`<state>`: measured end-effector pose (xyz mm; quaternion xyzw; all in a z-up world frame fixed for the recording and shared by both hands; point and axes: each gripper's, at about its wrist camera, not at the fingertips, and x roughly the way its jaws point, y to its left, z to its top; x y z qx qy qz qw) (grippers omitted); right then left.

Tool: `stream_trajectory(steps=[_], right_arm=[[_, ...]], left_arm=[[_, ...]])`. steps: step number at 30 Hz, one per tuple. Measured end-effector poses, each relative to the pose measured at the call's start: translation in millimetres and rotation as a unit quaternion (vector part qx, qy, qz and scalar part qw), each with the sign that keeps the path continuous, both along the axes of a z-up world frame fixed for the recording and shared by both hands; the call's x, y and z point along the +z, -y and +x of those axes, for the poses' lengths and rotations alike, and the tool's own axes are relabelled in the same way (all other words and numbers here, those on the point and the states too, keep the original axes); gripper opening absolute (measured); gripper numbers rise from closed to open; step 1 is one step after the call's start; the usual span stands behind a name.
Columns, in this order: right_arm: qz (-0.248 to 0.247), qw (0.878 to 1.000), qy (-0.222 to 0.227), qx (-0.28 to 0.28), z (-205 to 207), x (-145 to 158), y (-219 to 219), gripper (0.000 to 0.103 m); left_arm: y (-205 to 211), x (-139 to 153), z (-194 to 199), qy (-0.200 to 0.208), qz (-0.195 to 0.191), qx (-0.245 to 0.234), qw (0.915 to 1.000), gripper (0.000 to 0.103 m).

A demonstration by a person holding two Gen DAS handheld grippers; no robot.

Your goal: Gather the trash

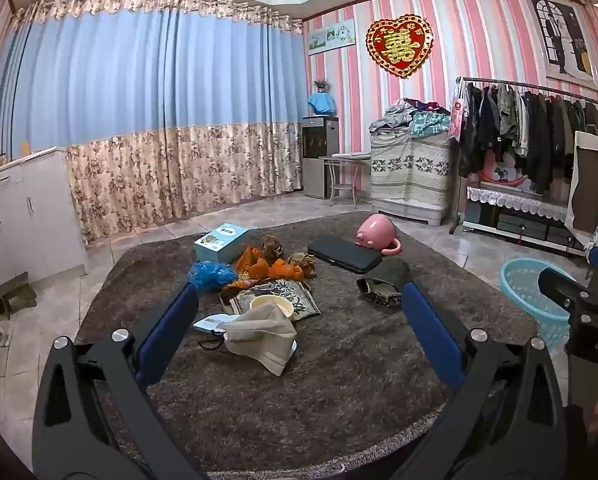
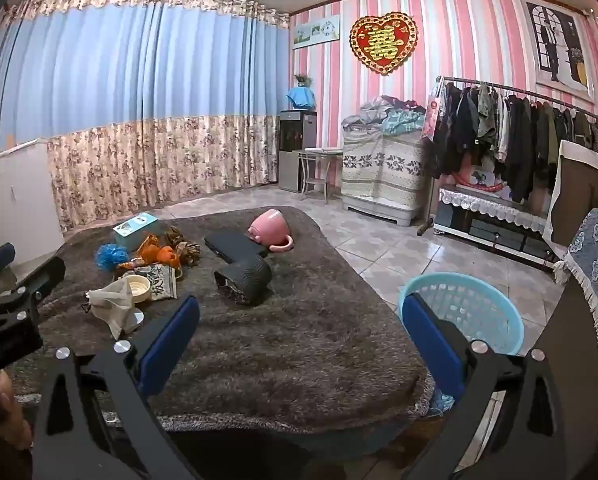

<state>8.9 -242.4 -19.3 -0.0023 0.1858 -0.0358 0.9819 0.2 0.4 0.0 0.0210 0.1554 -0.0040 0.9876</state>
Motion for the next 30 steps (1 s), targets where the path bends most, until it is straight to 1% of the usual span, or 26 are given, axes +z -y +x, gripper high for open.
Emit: stream_trajectory(steps=[7,15,30], right_arm=[[0.002,1.0,0.0,-0.001,4.6,-0.5,2.9,0.099],[-0.003,1.0,0.004,-0.002,0.8,-1.0,-4.8,0.099],[0.001,1.0,0.009,-0.001,-2.5,0.3,2.1,0.099]], left_arm=[[-0.9,1.1,-1.0,0.001,-0.003,-0.002,1.0,0.098],[-4.8,-0.8,2.0,-0.001,-0.003,-0.003,1.0,0.098],[-3.4,1.1,1.4,0.0,-0.004,-0.001,1.0,0.098]])
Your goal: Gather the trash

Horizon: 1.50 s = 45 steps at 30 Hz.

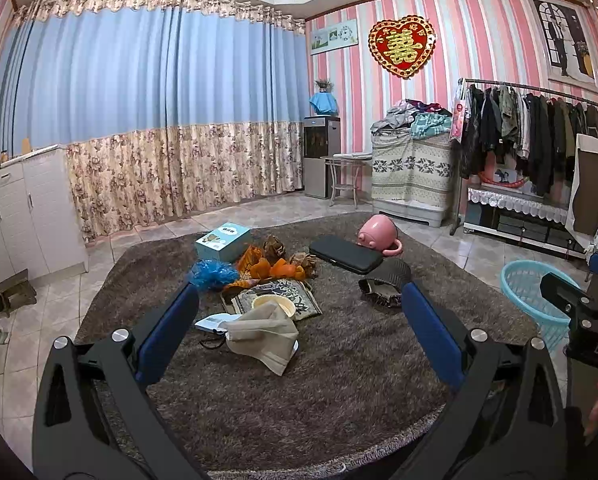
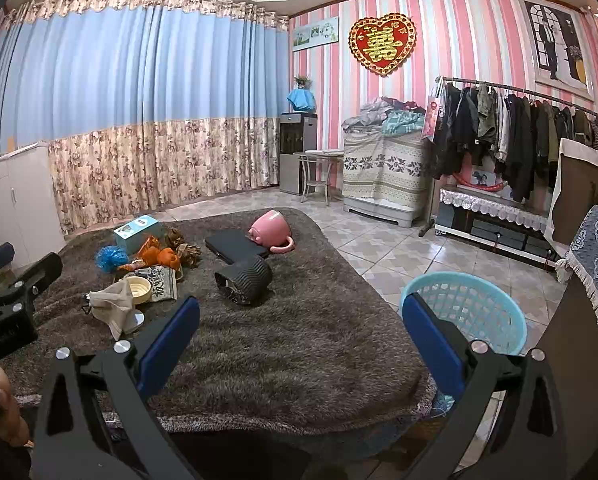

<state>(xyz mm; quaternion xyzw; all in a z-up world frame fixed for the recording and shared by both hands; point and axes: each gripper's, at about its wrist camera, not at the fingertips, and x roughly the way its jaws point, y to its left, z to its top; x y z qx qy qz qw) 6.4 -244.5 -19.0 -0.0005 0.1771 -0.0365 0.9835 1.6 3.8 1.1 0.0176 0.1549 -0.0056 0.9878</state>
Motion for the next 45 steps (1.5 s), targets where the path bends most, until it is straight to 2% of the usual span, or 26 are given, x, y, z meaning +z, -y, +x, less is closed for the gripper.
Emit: stream_trajectory(steps=[6,45], right_arm=[[0.0,1.0,0.0,0.0,-0.2,0.2,0.9,0.099],[0.001,1.0,0.002,0.0,-2.2,-2.0,3.4,0.099]], left_arm=[[-2.6,7.5,-3.2,-0.001,-0.004,0.005,1.0,0.098],[-8.3,3.9,1.4,-0.003,-0.005,0.008,1.0,0.098]])
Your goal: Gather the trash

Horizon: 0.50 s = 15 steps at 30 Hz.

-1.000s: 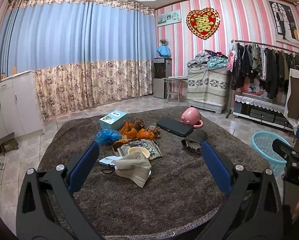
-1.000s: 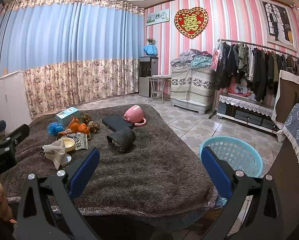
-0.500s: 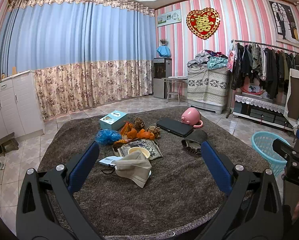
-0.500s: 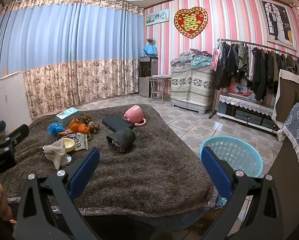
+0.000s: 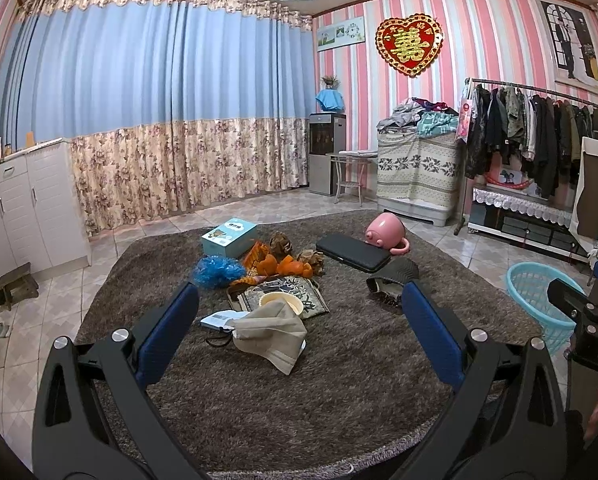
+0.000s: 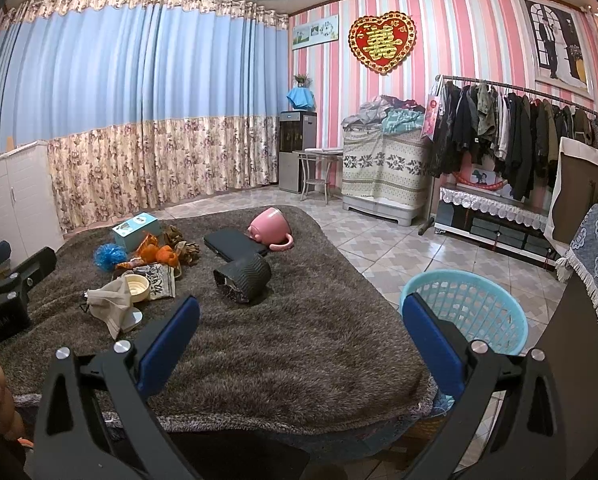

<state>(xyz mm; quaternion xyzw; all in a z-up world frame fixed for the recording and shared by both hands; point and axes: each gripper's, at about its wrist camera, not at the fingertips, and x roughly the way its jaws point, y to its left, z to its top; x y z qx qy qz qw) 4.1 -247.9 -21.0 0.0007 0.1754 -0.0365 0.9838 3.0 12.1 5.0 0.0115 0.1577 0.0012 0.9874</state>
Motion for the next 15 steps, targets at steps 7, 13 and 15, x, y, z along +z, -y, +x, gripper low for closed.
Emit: stream_trajectory(steps=[7,13,15], right_arm=[[0.0,1.0,-0.001,0.0,1.0,0.3,-0.5,0.099],[0.001,1.0,-0.002,0.0,2.6,-1.9,0.3,0.099],[0.002,1.0,-0.002,0.0,2.0,-1.9,1.4,0.099]], left_arm=[[-1.8,-0.6,2.0,-0.001,0.0,0.0,1.0,0.098],[-2.0,-0.3,1.9,-0.002,-0.002,0.0,1.0,0.098],[-0.6,-0.9,1.3,-0.001,0.001,0.001,1.0,0.098]])
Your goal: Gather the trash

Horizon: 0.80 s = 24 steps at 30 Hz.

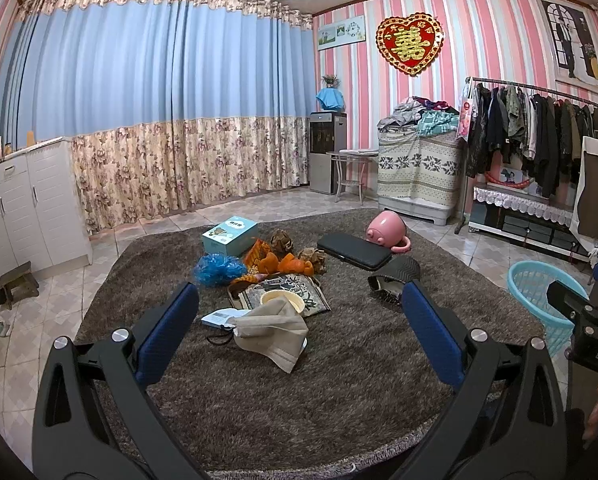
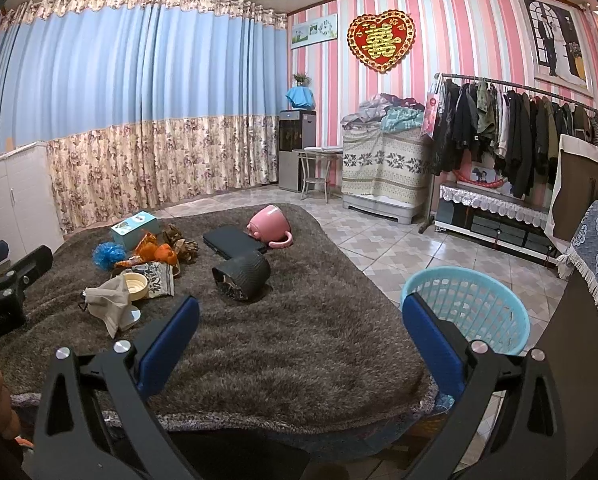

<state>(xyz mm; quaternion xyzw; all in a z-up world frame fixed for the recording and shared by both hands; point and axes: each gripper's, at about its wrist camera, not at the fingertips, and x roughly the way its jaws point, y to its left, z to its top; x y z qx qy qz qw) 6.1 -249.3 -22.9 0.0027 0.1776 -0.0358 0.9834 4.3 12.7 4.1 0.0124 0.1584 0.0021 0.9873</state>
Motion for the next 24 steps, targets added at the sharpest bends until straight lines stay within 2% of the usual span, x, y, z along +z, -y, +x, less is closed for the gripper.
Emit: stream_trajectory(steps=[12,19,24], right_arm=[[-0.001,1.0,0.001,-0.002,0.1,-3.3,1.1,0.099],[0.01,1.0,-0.007,-0.006,3.8,-18.5,8.9,0.099],[-0.002,1.0,0.002,-0.027,10.1,-19.3,8.8,0.099]], left_arm=[[-2.8,-12.1,3.2,-0.006,0.002,0.003,1.0,0.098],[-11.0,-28.7,12.6,-0.025,0.007,0.015,0.9996,0.098],[-18.9,-33.8,21.8,-0.038,0.004,0.019,0.9991,0.098]])
